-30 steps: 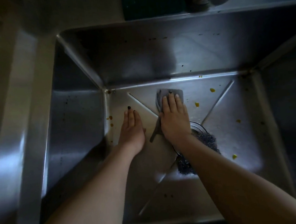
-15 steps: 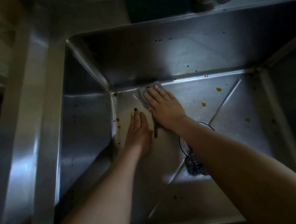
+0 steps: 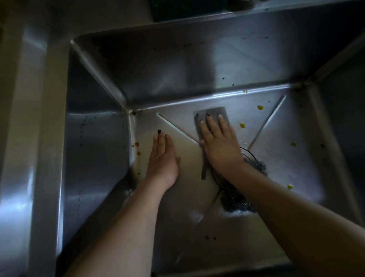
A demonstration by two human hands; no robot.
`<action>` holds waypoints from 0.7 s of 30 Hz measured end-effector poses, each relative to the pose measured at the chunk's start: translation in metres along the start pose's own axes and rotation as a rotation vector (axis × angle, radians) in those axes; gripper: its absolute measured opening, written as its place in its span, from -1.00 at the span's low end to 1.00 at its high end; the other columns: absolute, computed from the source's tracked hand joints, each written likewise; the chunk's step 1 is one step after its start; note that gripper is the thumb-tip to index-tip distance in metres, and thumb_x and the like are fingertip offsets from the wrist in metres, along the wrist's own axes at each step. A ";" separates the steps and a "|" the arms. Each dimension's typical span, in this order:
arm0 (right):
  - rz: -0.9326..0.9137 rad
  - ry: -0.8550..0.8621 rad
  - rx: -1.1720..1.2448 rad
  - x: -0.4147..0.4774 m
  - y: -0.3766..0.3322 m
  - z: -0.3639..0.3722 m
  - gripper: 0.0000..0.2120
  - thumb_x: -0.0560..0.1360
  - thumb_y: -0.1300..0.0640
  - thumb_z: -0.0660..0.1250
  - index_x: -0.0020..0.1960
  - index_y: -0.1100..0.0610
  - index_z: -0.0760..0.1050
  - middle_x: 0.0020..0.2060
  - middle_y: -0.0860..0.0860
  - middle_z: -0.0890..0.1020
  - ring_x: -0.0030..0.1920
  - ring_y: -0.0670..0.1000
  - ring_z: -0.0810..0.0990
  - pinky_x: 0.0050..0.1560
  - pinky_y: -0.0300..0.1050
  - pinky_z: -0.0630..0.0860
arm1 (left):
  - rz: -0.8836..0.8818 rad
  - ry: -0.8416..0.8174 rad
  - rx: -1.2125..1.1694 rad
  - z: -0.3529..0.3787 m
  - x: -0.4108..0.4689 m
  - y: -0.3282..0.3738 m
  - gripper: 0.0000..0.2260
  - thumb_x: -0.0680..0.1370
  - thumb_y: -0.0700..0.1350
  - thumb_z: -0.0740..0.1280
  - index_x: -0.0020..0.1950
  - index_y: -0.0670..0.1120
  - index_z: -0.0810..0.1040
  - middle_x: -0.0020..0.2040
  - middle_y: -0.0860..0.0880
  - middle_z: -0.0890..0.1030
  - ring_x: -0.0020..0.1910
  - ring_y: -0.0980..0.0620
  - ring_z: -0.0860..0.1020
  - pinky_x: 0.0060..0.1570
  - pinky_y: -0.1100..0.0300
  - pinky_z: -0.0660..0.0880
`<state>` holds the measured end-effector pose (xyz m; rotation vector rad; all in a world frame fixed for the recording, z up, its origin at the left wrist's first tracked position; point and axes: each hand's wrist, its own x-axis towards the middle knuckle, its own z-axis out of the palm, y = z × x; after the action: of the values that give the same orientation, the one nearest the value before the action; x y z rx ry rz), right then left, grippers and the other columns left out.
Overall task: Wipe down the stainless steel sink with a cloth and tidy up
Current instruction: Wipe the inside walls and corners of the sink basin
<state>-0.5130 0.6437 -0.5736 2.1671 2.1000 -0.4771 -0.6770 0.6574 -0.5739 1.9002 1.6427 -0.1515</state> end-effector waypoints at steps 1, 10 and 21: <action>-0.036 -0.020 -0.010 -0.002 -0.008 0.001 -0.45 0.62 0.02 -0.03 0.53 0.04 -0.17 0.53 0.03 -0.11 0.51 0.14 -0.20 0.46 0.07 -0.17 | 0.001 0.002 0.003 0.000 0.000 0.000 -0.42 0.61 -0.14 0.09 0.50 -0.17 -0.19 0.51 -0.11 -0.27 0.47 -0.02 -0.29 0.30 0.25 -0.29; -0.222 -0.016 -0.082 0.044 -0.021 -0.001 -0.44 0.62 -0.02 -0.01 0.53 0.03 -0.18 0.53 0.02 -0.13 0.51 0.12 -0.20 0.48 0.06 -0.12 | -0.001 -0.035 0.000 -0.002 0.002 -0.002 -0.41 0.61 -0.13 0.11 0.49 -0.18 -0.20 0.51 -0.11 -0.26 0.47 -0.02 -0.28 0.26 0.28 -0.30; 0.093 0.007 0.170 0.010 -0.031 -0.003 -0.42 0.60 -0.05 0.07 0.53 0.06 -0.06 0.53 0.05 -0.06 0.51 0.15 -0.19 0.50 0.01 -0.10 | -0.002 0.011 -0.034 0.002 -0.001 -0.003 -0.40 0.60 -0.12 0.12 0.50 -0.14 -0.18 0.51 -0.07 -0.26 0.46 0.03 -0.28 0.30 0.24 -0.28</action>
<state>-0.5427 0.6553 -0.5692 2.3478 2.0186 -0.6612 -0.6800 0.6558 -0.5759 1.8767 1.6449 -0.1131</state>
